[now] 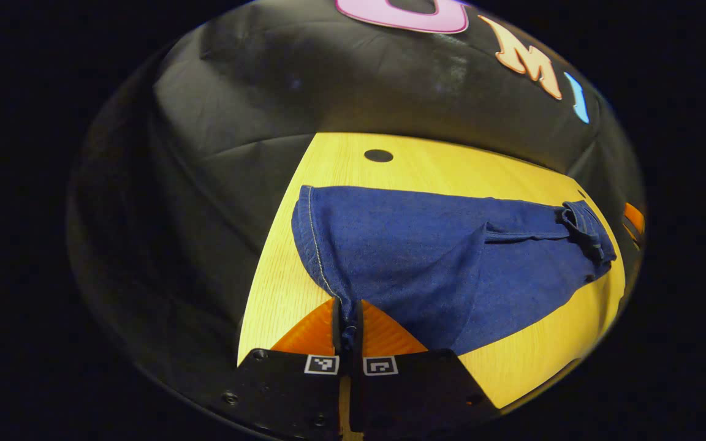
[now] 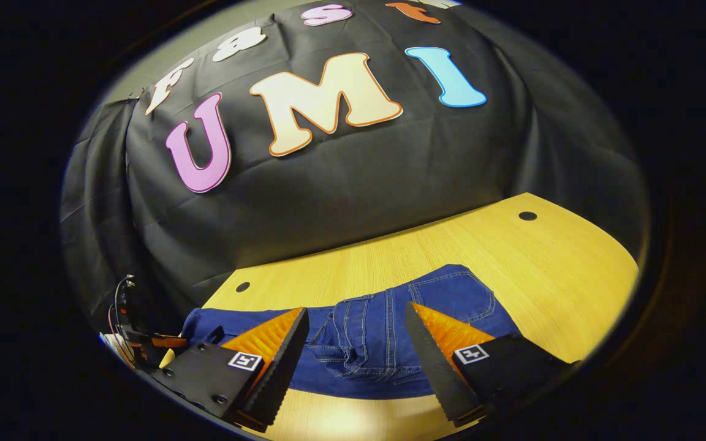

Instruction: Grasp the waist and the cuffs of the jeans and fold them to make the two legs overlap; first hold the waist and fold one-third of the jeans toward the cuffs, then hold the cuffs and fold the remaining one-third in the same direction to finish folding.

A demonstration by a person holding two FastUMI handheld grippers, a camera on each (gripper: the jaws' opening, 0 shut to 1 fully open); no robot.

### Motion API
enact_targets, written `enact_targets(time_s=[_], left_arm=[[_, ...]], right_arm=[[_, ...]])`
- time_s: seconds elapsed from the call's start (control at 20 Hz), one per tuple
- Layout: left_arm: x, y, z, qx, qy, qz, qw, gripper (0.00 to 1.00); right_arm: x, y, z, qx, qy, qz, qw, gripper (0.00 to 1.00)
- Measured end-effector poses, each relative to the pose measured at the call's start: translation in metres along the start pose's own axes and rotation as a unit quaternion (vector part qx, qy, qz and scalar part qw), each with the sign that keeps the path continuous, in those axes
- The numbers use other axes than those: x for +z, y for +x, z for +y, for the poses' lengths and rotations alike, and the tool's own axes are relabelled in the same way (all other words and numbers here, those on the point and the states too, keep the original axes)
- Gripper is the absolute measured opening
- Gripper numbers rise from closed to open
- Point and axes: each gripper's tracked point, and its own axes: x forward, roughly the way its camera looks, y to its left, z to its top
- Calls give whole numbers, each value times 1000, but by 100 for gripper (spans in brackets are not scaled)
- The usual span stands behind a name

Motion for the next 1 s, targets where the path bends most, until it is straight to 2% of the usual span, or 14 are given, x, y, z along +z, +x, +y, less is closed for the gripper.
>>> enact_targets(time_s=[0.2, 0.35, 0.65, 1.0], left_arm=[[41, -36, -24, -14, -35, -44, 998, 0], [75, -62, -65, -46, -51, -72, 995, 0], [117, -89, -162, -102, -40, -103, 989, 0], [142, -89, -285, -168, -13, -113, 979, 0]], right_arm=[[15, -8, -13, 11, -22, -3, 1000, 98], [26, -20, -21, 26, -37, 0, 999, 98], [47, -33, -41, 47, -55, -4, 997, 98], [57, -52, -76, 55, -61, -3, 997, 98]])
